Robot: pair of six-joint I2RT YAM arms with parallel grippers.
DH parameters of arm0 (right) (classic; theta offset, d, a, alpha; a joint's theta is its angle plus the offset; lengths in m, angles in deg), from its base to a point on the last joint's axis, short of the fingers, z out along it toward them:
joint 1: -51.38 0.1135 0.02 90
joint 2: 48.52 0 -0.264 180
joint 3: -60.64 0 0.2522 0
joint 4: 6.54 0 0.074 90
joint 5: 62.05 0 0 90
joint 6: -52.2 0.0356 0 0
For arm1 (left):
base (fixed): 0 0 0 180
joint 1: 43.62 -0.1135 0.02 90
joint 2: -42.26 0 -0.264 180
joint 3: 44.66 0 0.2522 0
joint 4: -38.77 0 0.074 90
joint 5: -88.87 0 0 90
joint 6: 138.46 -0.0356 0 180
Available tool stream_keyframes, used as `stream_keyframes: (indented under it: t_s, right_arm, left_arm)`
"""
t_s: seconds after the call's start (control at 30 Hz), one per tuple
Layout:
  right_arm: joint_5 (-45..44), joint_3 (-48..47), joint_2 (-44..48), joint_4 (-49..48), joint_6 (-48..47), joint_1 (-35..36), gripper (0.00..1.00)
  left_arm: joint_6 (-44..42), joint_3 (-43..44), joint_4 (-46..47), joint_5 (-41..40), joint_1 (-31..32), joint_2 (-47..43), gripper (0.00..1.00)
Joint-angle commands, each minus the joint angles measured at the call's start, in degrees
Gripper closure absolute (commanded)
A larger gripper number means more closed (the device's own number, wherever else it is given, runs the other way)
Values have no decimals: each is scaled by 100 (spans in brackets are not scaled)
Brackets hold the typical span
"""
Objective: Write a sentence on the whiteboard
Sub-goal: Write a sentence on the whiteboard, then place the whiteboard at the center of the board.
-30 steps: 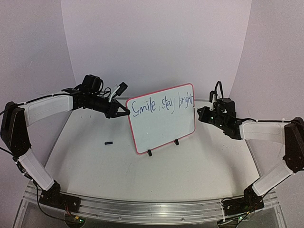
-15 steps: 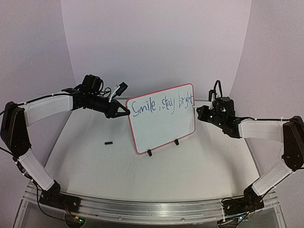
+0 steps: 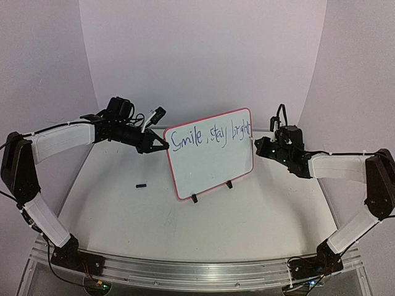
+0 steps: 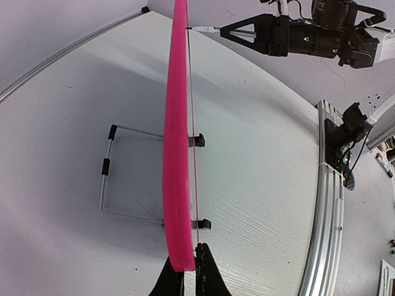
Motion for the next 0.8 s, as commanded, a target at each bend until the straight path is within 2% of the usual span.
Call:
stream_keyframes:
  t_s: [0.0, 0.13, 0.5, 0.77]
  right_arm:
    - [-86, -210, -42, -124, -65, -18, 100]
    - [-86, -99, 164, -124, -23, -25, 100]
    - [-747, 382, 1622, 318, -89, -23, 100]
    - [-851, 425, 1999, 516, -163, -21, 100]
  left_arm:
    - [-282, -76, -760, -199, 163, 273, 100]
    - [-264, -75, -755, -207, 167, 262, 100]
    - [-25, -146, -706, -25, 143, 168, 100]
    - [193, -247, -702, 169, -76, 15, 100]
